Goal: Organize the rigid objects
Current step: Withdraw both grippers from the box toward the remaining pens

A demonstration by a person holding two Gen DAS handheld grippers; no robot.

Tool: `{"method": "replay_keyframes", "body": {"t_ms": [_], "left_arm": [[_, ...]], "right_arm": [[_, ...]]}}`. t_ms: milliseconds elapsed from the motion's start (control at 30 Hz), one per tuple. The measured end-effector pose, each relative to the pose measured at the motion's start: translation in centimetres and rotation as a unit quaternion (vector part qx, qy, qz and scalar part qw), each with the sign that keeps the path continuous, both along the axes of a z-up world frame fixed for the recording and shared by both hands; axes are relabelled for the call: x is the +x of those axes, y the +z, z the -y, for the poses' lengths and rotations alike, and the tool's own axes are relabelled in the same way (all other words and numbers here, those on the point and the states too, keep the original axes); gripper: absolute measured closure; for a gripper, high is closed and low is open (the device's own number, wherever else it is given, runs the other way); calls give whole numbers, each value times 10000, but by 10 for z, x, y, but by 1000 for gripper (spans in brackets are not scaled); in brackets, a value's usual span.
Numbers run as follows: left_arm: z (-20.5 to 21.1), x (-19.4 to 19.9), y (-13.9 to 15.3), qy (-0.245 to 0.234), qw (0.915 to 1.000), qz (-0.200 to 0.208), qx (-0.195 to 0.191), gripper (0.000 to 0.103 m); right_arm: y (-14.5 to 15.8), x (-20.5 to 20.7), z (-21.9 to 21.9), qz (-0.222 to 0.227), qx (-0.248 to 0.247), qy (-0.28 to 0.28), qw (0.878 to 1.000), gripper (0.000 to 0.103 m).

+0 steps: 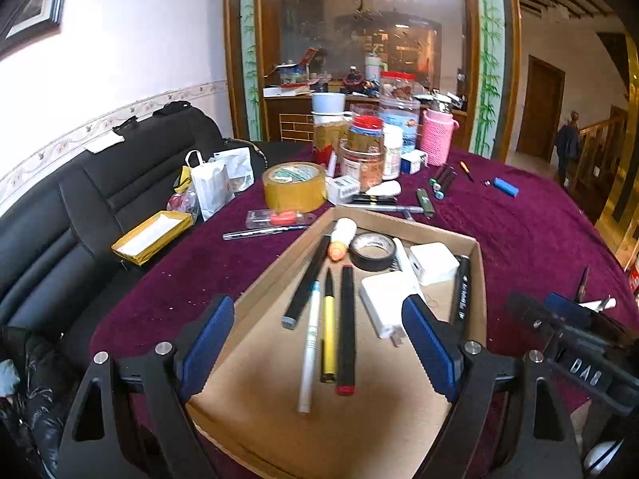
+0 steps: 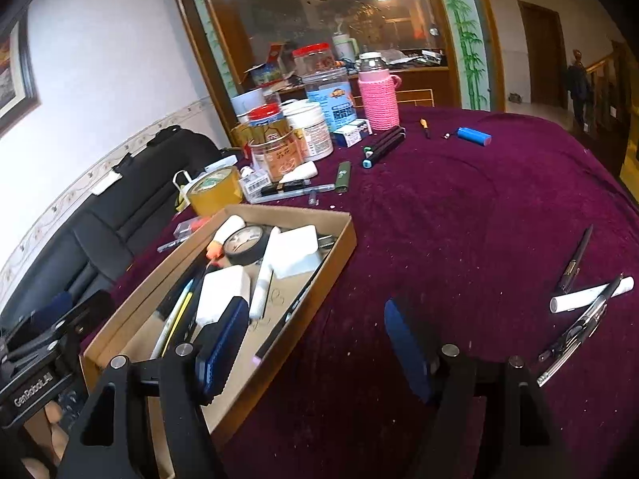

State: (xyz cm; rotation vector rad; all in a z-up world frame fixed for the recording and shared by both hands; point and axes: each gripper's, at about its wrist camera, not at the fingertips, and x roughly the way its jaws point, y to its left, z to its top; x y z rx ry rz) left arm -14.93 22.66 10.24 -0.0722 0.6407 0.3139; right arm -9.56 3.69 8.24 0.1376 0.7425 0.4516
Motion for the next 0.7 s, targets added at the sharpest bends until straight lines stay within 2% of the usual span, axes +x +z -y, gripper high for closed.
{"method": "replay_keyframes", "body": {"t_ms": [400,700], "left_arm": [[44,11,1,-233,9987,-207,401,18],[52,16,-2,-287,9981,-383,380,18]], "right_arm": [[-2,-9,26,127,122,6,9998,24],[-6,-9,33,92,197,33,9998,23]]}}
